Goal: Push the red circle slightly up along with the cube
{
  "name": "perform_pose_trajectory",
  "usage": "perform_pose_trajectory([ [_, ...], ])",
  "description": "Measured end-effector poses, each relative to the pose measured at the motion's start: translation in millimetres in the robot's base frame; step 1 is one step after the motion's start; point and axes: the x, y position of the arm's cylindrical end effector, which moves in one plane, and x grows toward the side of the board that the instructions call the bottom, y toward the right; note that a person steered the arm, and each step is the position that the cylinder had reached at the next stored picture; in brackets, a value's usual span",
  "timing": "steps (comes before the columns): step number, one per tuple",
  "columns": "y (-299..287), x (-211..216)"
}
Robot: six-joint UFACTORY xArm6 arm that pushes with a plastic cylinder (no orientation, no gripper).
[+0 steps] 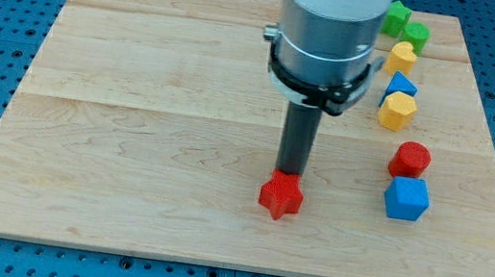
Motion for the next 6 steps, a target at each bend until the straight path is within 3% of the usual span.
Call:
perform_pose_trajectory([
  [5, 40, -8],
  [6, 40, 13],
])
